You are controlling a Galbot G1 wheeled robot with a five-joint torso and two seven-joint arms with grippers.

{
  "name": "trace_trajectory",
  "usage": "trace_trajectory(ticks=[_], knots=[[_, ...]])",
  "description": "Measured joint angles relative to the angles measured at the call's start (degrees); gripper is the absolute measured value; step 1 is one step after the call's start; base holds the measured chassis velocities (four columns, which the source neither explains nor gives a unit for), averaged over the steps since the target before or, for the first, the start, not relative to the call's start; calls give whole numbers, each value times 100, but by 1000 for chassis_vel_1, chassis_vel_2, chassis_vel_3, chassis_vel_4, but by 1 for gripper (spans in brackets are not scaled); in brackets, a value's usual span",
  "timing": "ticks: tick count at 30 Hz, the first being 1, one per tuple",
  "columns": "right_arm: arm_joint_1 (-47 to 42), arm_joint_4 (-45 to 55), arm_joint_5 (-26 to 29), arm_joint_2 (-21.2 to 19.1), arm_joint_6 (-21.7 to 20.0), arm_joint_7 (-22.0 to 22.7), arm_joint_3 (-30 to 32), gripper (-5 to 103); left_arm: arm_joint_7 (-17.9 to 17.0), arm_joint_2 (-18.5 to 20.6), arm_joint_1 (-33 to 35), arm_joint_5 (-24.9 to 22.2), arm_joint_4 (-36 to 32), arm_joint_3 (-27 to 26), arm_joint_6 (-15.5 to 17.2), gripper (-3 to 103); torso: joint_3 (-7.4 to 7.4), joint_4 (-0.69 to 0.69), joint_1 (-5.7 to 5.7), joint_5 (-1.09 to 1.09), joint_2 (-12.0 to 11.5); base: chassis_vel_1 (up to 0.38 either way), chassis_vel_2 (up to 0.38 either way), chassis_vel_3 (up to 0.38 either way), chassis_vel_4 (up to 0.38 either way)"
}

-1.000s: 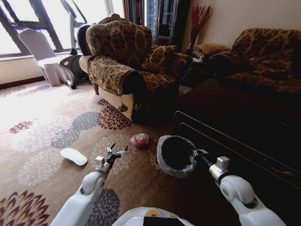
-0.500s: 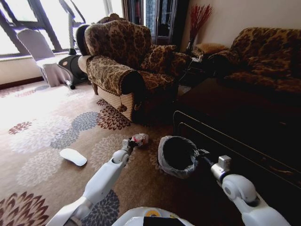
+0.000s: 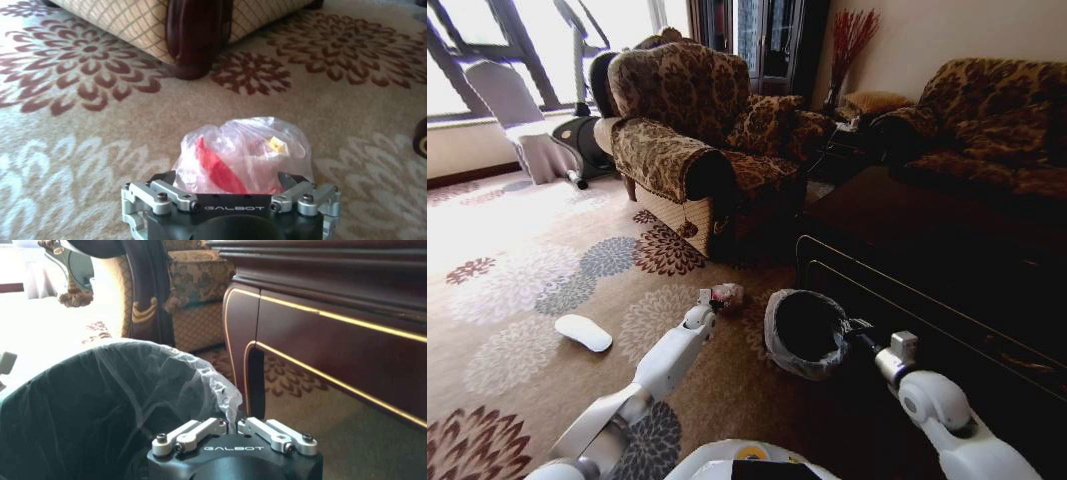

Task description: Pick up the trash from the ground and place it into the trash bin.

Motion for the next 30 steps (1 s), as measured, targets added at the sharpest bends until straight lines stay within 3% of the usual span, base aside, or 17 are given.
trace_trajectory(ticks=[4,10,16,19,23,24,26,30], knots=[[-20,44,23,-39,8,0,20,3,448,-80,-78,169,420,-30,-169,100,0,1,0,0,0,0,0,0,0],[-19,64,28,-39,33,0,22,3,575,-81,-63,210,520,-48,-245,102,0,1,0,1,0,0,0,0,0],[-18,71,28,-25,47,0,22,3,630,-74,-44,229,548,-56,-341,92,0,2,0,1,0,0,0,0,0],[-19,87,28,-39,47,0,17,3,675,-63,2,262,511,-62,-361,76,0,1,0,0,0,0,0,0,0],[-19,90,28,-49,47,0,10,3,676,-64,31,289,479,-81,-374,72,0,1,0,0,0,0,0,0,0],[-10,89,28,-63,47,0,-1,3,677,-49,67,370,449,-96,-378,63,0,0,0,0,0,0,0,0,0],[0,89,28,-67,47,0,-5,3,678,-28,89,397,419,-101,-378,63,0,1,0,0,0,0,0,0,0],[41,90,39,-43,47,0,-10,3,557,33,142,434,309,-107,-356,51,0,3,0,0,0,0,0,0,0]])
